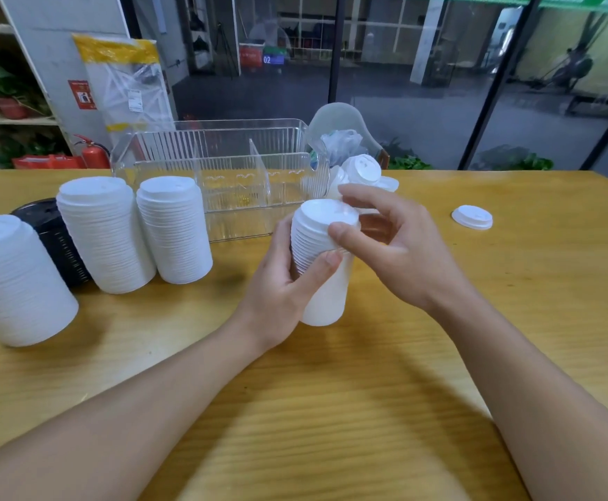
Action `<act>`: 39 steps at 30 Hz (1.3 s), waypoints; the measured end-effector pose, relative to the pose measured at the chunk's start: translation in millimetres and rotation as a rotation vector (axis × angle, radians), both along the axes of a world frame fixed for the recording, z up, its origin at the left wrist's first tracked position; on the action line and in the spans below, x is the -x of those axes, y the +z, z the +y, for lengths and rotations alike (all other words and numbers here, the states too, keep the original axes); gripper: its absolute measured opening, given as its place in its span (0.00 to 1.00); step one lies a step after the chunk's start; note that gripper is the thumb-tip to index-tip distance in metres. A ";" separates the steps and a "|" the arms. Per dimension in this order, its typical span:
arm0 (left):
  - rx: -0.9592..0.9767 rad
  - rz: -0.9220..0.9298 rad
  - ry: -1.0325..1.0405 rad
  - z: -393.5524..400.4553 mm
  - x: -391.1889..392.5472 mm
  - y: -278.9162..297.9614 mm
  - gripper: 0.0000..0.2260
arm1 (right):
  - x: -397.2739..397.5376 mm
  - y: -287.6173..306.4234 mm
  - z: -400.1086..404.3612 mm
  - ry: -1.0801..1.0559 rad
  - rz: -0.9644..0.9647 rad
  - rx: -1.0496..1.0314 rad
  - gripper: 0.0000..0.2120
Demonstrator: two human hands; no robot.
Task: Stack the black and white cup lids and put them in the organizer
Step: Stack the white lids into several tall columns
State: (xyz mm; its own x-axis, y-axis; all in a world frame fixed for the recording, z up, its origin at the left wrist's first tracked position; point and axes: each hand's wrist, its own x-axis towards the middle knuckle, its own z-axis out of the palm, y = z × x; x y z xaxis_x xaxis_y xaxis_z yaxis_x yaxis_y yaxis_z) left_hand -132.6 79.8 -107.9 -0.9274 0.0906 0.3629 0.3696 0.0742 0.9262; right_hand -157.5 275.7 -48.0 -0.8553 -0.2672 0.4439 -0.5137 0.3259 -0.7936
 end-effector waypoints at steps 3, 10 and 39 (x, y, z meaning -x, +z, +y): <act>0.078 -0.021 0.007 -5.6 -6.9 0.9 0.31 | -14.0 -7.3 4.5 0.098 -0.088 -0.062 0.22; 0.437 -0.065 0.124 -32.0 -38.7 10.2 0.32 | -44.5 -40.9 -20.2 -0.008 -0.176 -0.182 0.21; 0.555 -0.018 0.249 -95.0 -111.5 11.9 0.04 | -91.8 -44.9 -110.5 -0.086 -0.234 -0.169 0.22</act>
